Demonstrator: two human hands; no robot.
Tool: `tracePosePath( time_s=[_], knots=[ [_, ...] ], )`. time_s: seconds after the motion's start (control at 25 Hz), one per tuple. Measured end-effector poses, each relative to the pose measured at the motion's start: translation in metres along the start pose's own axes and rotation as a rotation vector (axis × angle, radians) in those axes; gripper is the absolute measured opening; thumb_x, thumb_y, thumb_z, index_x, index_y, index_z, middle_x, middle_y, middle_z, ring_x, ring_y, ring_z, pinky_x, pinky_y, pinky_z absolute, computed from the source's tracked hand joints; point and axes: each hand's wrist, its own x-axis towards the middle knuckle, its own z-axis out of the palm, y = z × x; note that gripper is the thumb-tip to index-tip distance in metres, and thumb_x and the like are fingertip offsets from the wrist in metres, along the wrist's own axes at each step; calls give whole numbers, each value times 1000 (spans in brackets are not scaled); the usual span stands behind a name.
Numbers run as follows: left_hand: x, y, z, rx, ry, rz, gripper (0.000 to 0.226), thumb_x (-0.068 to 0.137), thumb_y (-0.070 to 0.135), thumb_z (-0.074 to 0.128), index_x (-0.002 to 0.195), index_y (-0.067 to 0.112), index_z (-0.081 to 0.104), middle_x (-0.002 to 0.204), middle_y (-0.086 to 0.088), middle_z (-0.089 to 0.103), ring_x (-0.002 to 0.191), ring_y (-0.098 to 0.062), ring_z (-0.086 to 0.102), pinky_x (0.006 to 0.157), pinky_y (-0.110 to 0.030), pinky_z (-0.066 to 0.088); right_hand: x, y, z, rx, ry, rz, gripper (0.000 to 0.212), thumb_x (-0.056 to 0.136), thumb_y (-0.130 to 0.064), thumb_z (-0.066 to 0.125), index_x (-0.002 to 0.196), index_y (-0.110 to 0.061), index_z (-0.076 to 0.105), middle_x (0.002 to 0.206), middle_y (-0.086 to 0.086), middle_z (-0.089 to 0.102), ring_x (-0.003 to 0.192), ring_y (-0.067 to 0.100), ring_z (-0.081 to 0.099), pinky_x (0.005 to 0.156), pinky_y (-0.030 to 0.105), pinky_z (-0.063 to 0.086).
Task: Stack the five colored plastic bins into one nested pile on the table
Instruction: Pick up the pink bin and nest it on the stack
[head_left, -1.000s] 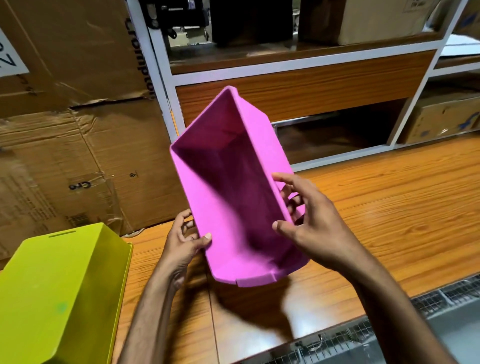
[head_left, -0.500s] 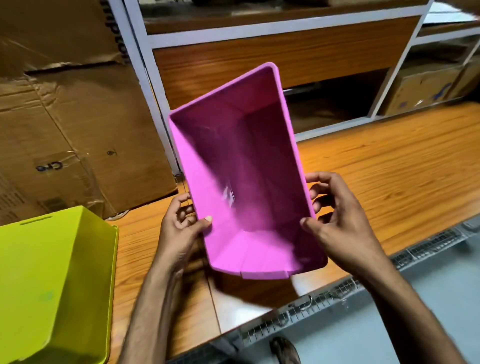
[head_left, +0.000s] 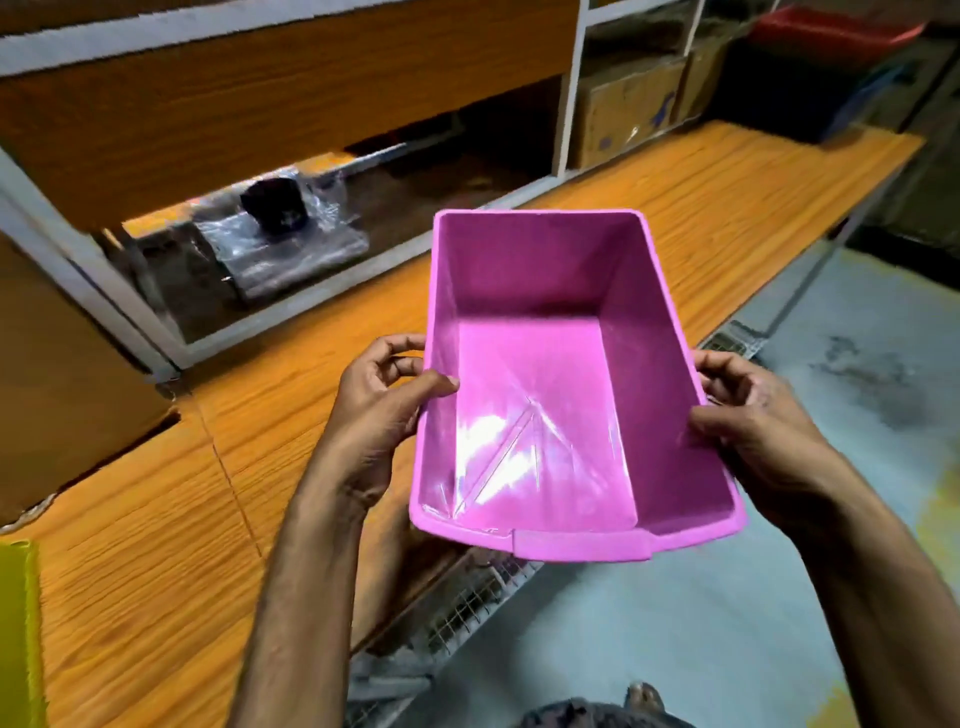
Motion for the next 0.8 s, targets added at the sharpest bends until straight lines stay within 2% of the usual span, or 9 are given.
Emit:
tracePosePath(
  time_s=[0.08, 0.16, 0.24, 0.4, 0.52, 0.6, 0.68, 0.8],
  knots=[
    [11, -8, 49, 5, -63, -23, 43, 82, -10, 69, 114, 19, 68, 90, -9, 66, 67, -10, 68, 52, -22, 53, -3, 0, -46, 22, 72, 5, 61, 74, 31, 39, 107, -13, 64, 98, 14, 70, 77, 22, 61, 51, 24, 49],
    [18, -22, 104, 14, -114, -48, 46, 85, -9, 68, 121, 20, 68, 87, -5, 71, 72, -13, 71, 62, -26, 58, -5, 3, -95, 55, 149, 25, 59, 76, 32, 36, 106, -11, 64, 88, 9, 71, 61, 12, 62, 46, 20, 48],
    [24, -41, 162, 4, -145, -90, 46, 86, -9, 67, 123, 19, 67, 83, -2, 73, 69, -13, 71, 64, -28, 60, -6, 9, -149, 85, 222, 54, 58, 77, 33, 35, 105, -9, 63, 84, 7, 70, 52, 8, 60, 43, 17, 47],
    [38, -78, 284, 18, -222, -153, 49, 86, -10, 66, 129, 15, 65, 76, 0, 73, 62, -12, 70, 66, -30, 59, -4, 19, -257, 121, 368, 104, 55, 77, 31, 36, 108, -7, 63, 88, 9, 68, 49, 7, 59, 41, 19, 46],
    [54, -92, 363, 45, -311, -164, 50, 87, -12, 66, 128, 16, 63, 66, 8, 70, 63, -10, 69, 69, -32, 59, 5, 20, -329, 154, 447, 133, 54, 67, 21, 50, 113, -6, 63, 98, 14, 69, 60, 18, 60, 43, 21, 47],
    [68, -94, 406, 84, -359, -162, 53, 85, -12, 68, 129, 18, 62, 87, -5, 75, 84, -23, 71, 85, -47, 60, 15, 21, -368, 151, 486, 139, 68, 52, 9, 52, 118, -5, 62, 107, 17, 68, 69, 24, 58, 43, 22, 48],
    [90, -99, 447, 131, -386, -144, 54, 83, -10, 70, 126, 23, 64, 113, -20, 72, 95, -30, 67, 95, -58, 53, 31, 22, -400, 141, 537, 116, 67, 49, 6, 50, 113, -10, 62, 109, 16, 67, 73, 22, 59, 45, 23, 49],
    [129, -106, 505, 160, -436, -83, 57, 74, 1, 77, 120, 32, 69, 123, -23, 67, 98, -27, 62, 90, -52, 52, 63, 20, -442, 142, 583, 77, 59, 61, 19, 52, 107, -17, 60, 105, 10, 66, 74, 16, 62, 49, 21, 51]
  ],
)
